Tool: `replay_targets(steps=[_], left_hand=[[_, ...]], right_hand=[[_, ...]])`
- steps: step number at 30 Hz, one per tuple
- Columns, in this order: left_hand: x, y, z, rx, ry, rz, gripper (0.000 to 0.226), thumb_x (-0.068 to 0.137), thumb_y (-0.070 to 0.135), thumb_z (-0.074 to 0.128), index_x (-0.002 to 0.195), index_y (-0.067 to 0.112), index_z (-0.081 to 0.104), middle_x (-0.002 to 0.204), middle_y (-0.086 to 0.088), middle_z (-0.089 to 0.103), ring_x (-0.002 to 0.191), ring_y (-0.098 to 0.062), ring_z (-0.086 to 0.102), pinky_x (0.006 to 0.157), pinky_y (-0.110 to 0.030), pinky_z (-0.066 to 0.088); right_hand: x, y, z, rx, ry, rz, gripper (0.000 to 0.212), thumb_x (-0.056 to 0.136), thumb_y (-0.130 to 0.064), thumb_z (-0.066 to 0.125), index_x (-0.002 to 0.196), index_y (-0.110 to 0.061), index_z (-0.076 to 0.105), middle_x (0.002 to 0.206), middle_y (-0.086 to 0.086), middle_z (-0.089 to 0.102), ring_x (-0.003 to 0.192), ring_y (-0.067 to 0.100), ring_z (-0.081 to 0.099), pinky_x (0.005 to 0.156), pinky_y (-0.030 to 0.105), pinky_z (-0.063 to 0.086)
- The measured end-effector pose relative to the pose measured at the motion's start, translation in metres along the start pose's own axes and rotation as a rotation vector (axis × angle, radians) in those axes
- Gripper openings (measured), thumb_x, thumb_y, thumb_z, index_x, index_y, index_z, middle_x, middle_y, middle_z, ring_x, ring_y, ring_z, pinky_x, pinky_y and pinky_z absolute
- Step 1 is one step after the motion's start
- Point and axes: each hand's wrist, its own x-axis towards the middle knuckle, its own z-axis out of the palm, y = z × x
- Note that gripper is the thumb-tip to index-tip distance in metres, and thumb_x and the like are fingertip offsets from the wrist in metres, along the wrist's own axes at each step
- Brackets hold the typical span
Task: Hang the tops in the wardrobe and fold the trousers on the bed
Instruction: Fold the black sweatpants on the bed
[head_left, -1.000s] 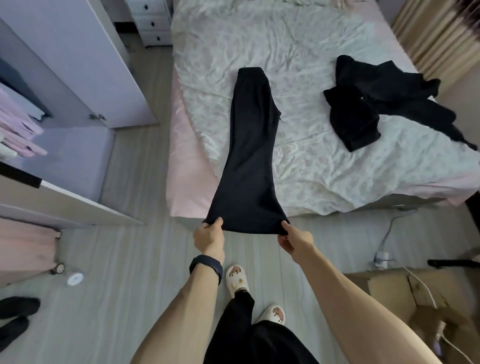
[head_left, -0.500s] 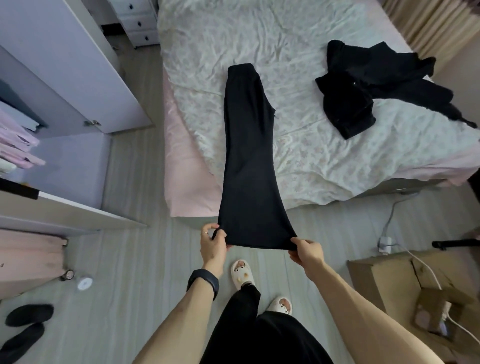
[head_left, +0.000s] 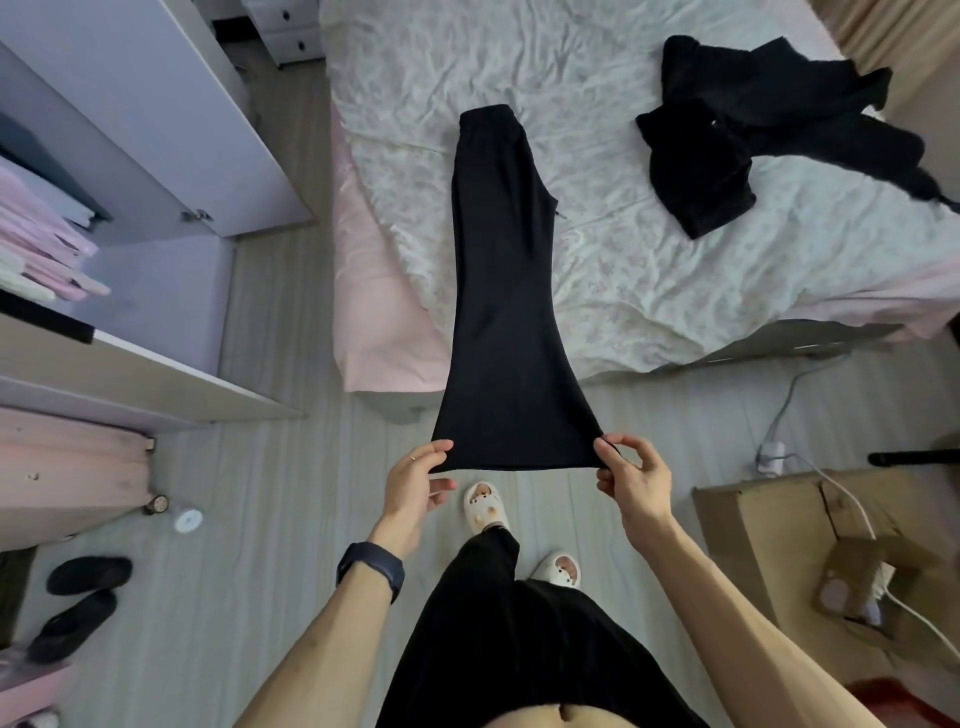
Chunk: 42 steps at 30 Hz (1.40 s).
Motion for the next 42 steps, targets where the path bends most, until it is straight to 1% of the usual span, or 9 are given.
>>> replay_targets(steps=[10, 15, 21, 25, 28, 31, 33, 36, 42], left_hand=[[0.026, 0.069, -0.001, 0.066, -0.214, 0.116, 0.020, 0.092, 0.024, 0.071, 0.112, 0.026, 0.075, 0.101, 0.005, 0.078, 0.078, -0.012, 0.067, 0.076, -0.028, 0.049], [0.076, 0.129, 0.004, 0.235, -0.259, 0.264, 0.035, 0.084, 0.010, 0.078, 0.114, 0.027, 0.071, 0.101, 0.005, 0.078, 0.087, -0.010, 0.070, 0.072, -0.023, 0.048], [0.176, 0.214, 0.030, 0.579, -0.066, 0.525, 0.016, 0.094, 0.042, 0.067, 0.098, 0.026, 0.070, 0.085, 0.007, 0.074, 0.077, -0.009, 0.068, 0.072, -0.022, 0.050], [0.237, 0.262, 0.049, 0.744, -0.006, 0.550, 0.032, 0.102, 0.046, 0.051, 0.101, 0.017, 0.063, 0.105, 0.002, 0.058, 0.088, -0.013, 0.059, 0.078, -0.027, 0.042], [0.276, 0.298, 0.061, 0.757, -0.033, 0.556, 0.040, 0.105, 0.045, 0.043, 0.101, 0.010, 0.061, 0.091, 0.002, 0.065, 0.086, -0.021, 0.062, 0.072, -0.031, 0.047], [0.308, 0.331, 0.068, 0.823, -0.027, 0.569, 0.047, 0.106, 0.047, 0.040, 0.083, 0.009, 0.056, 0.076, -0.001, 0.061, 0.074, -0.024, 0.058, 0.067, -0.039, 0.045], [0.325, 0.349, 0.074, 0.834, -0.041, 0.555, 0.047, 0.105, 0.050, 0.041, 0.070, 0.018, 0.046, 0.068, 0.003, 0.055, 0.065, -0.016, 0.054, 0.060, -0.033, 0.039], [0.344, 0.371, 0.083, 0.771, -0.053, 0.574, 0.041, 0.102, 0.050, 0.048, 0.069, 0.027, 0.044, 0.062, 0.009, 0.052, 0.056, -0.004, 0.053, 0.051, -0.018, 0.036], [0.402, 0.421, 0.107, 0.590, 0.026, 0.583, 0.018, 0.094, 0.046, 0.065, 0.095, 0.028, 0.068, 0.083, 0.020, 0.067, 0.079, 0.006, 0.062, 0.065, -0.004, 0.041]], right_hand=[[0.040, -0.055, 0.002, 0.008, -0.241, -0.018, 0.016, 0.091, -0.011, 0.069, 0.091, -0.023, 0.080, 0.086, 0.003, 0.072, 0.066, 0.018, 0.068, 0.064, 0.025, 0.056], [0.089, -0.109, 0.030, 0.030, -0.404, -0.061, 0.047, 0.069, 0.004, 0.074, 0.113, -0.016, 0.073, 0.099, 0.006, 0.075, 0.089, 0.022, 0.073, 0.080, 0.027, 0.058], [0.171, -0.171, 0.096, -0.317, -0.220, -0.313, 0.014, 0.093, -0.026, 0.073, 0.106, -0.021, 0.072, 0.085, -0.004, 0.077, 0.078, 0.013, 0.074, 0.064, 0.023, 0.054], [0.217, -0.213, 0.135, -0.667, -0.089, -0.396, 0.019, 0.096, -0.054, 0.060, 0.092, -0.037, 0.068, 0.095, -0.015, 0.057, 0.079, 0.000, 0.060, 0.065, 0.012, 0.040], [0.254, -0.246, 0.168, -0.702, -0.056, -0.417, 0.030, 0.099, -0.052, 0.054, 0.090, -0.026, 0.067, 0.105, -0.015, 0.055, 0.093, 0.002, 0.058, 0.076, 0.011, 0.038], [0.289, -0.271, 0.192, -0.698, -0.012, -0.361, 0.047, 0.100, -0.055, 0.049, 0.086, -0.013, 0.065, 0.083, -0.004, 0.064, 0.077, 0.007, 0.058, 0.071, 0.019, 0.044], [0.305, -0.285, 0.204, -0.680, 0.046, -0.334, 0.059, 0.099, -0.059, 0.047, 0.078, -0.006, 0.060, 0.065, 0.000, 0.054, 0.062, 0.011, 0.051, 0.059, 0.023, 0.043], [0.323, -0.302, 0.219, -0.654, 0.062, -0.342, 0.044, 0.100, -0.058, 0.046, 0.081, -0.020, 0.061, 0.070, -0.009, 0.061, 0.064, 0.007, 0.057, 0.058, 0.016, 0.040], [0.391, -0.342, 0.252, -0.626, 0.042, -0.357, 0.030, 0.097, -0.055, 0.055, 0.103, -0.027, 0.062, 0.085, -0.009, 0.070, 0.078, 0.005, 0.066, 0.064, 0.020, 0.044]])
